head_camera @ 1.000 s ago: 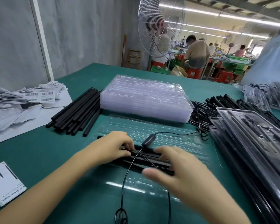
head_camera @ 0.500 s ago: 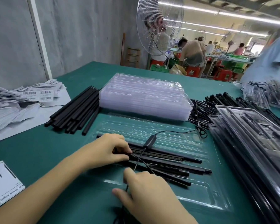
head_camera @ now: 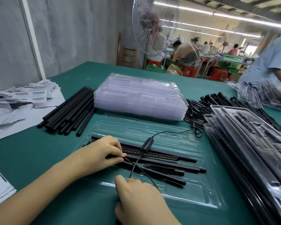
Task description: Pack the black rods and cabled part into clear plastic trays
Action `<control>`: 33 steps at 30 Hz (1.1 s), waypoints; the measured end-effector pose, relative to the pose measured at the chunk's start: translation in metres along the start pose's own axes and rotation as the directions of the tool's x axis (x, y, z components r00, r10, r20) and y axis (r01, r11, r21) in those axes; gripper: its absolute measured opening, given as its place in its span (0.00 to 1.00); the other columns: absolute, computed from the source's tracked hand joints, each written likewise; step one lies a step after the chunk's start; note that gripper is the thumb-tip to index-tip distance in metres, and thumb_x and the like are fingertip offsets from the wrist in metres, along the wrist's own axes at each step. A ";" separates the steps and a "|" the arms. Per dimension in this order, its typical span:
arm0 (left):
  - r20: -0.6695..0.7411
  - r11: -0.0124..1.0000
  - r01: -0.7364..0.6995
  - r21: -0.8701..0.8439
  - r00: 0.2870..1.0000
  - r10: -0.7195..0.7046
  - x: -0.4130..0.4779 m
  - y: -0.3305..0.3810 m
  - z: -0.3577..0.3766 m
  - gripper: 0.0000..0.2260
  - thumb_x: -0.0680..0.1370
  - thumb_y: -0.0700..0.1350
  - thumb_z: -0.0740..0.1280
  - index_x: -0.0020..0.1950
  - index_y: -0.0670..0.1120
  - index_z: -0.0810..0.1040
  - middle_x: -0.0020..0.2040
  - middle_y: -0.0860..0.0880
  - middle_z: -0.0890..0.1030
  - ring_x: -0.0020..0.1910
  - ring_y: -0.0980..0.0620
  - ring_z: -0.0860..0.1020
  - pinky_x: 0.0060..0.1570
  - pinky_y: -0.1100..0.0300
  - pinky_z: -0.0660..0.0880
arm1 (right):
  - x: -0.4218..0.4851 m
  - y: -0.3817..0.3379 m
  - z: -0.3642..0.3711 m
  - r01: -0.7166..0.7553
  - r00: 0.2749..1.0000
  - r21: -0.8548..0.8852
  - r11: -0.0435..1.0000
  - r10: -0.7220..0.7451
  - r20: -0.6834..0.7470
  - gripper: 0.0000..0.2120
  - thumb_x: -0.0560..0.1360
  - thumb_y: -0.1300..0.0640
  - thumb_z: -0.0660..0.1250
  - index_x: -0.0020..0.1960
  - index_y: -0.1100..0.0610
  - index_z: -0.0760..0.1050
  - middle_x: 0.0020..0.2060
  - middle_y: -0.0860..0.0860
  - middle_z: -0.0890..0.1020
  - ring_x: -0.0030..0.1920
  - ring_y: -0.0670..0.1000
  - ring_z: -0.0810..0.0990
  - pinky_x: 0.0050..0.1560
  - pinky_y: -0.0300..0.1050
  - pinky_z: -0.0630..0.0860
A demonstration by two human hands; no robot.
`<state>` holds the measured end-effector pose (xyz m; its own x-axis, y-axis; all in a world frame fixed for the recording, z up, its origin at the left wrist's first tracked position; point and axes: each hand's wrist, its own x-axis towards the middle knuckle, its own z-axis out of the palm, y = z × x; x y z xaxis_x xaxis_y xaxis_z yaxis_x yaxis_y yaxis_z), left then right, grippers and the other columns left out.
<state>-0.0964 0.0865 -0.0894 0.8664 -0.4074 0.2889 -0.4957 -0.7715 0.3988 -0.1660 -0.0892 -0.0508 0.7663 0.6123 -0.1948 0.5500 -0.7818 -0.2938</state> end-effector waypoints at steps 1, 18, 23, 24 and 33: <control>-0.005 1.000 -0.018 0.012 1.000 0.018 -0.001 0.002 0.000 0.21 0.75 0.63 0.60 0.49 0.50 0.85 0.46 0.59 0.77 0.48 0.65 0.70 0.50 0.65 0.71 | 0.000 0.001 -0.002 -0.018 1.000 0.016 1.000 0.017 0.021 0.08 0.77 0.61 0.58 0.49 0.55 0.57 0.41 0.55 0.64 0.44 0.59 0.63 0.32 0.47 0.56; 0.132 0.948 0.202 0.244 0.962 -0.239 0.032 0.033 -0.001 0.13 0.75 0.54 0.69 0.38 0.53 0.68 0.41 0.57 0.68 0.45 0.56 0.69 0.45 0.59 0.70 | -0.003 0.158 -0.148 -0.401 0.234 0.481 0.780 0.594 -0.769 0.14 0.76 0.65 0.62 0.56 0.53 0.81 0.49 0.57 0.84 0.48 0.58 0.81 0.47 0.48 0.77; 0.184 0.967 0.166 0.193 0.962 -0.202 0.031 0.030 0.003 0.18 0.78 0.49 0.67 0.67 0.53 0.73 0.61 0.56 0.71 0.63 0.55 0.66 0.64 0.59 0.65 | 0.006 0.173 -0.141 -0.673 0.363 0.396 0.625 0.745 -0.559 0.08 0.75 0.65 0.62 0.52 0.63 0.77 0.42 0.62 0.79 0.45 0.61 0.77 0.46 0.50 0.73; 0.190 0.966 0.156 0.205 0.962 -0.196 0.032 0.031 0.004 0.18 0.78 0.48 0.66 0.68 0.53 0.73 0.63 0.55 0.73 0.64 0.55 0.67 0.65 0.59 0.65 | 0.009 0.172 -0.137 -0.702 0.432 0.354 0.618 0.764 -0.479 0.05 0.76 0.63 0.61 0.48 0.64 0.74 0.38 0.61 0.77 0.43 0.59 0.76 0.46 0.50 0.73; 0.148 0.986 0.097 0.138 0.982 -0.117 0.023 0.021 0.010 0.15 0.80 0.49 0.63 0.67 0.55 0.75 0.62 0.59 0.77 0.62 0.59 0.72 0.63 0.63 0.66 | 0.027 0.164 -0.101 -0.703 0.639 0.055 0.709 0.663 -0.389 0.08 0.76 0.58 0.60 0.52 0.61 0.71 0.58 0.62 0.73 0.61 0.62 0.68 0.58 0.51 0.66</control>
<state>-0.0862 0.0555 -0.0832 0.9178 -0.3821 0.1080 -0.3965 -0.8673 0.3010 -0.0212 -0.2127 -0.0098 0.9839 -0.1732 0.0451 -0.1666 -0.9783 -0.1229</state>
